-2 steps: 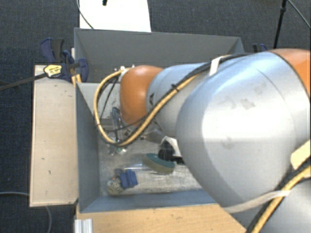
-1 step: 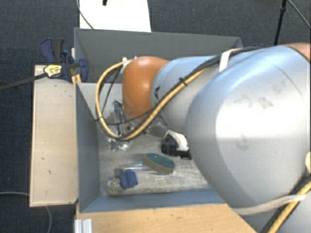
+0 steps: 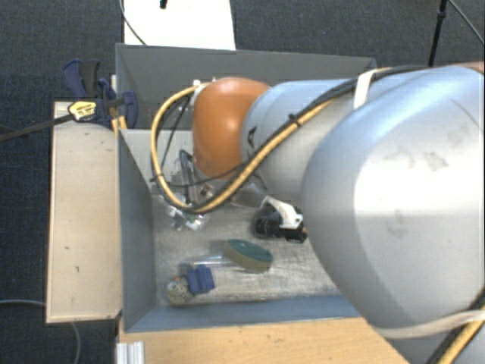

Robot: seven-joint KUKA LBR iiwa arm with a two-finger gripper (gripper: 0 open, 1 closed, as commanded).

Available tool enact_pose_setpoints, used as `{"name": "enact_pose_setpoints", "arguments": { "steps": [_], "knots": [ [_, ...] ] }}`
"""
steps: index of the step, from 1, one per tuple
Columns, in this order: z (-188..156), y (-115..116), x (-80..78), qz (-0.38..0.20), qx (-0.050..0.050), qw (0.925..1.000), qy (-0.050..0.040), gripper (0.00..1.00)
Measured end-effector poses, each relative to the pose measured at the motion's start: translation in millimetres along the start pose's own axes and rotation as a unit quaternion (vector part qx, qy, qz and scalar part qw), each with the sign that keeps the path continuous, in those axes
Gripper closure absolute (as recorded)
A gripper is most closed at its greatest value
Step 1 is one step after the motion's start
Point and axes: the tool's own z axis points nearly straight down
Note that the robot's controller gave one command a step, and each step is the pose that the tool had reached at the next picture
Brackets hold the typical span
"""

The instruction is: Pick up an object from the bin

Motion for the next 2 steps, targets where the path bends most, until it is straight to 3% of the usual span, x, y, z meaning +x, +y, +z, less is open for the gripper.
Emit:
{"name": "enact_pose_setpoints", "arguments": {
  "steps": [1, 2],
  "knots": [
    [-5.1, 0.7, -0.8, -0.003, 0.000, 1.0000, -0.0007, 1.00],
    [-35.8, 1.7, -1.5, -0.008, 0.000, 1.0000, -0.0001, 1.00]
  ]
}}
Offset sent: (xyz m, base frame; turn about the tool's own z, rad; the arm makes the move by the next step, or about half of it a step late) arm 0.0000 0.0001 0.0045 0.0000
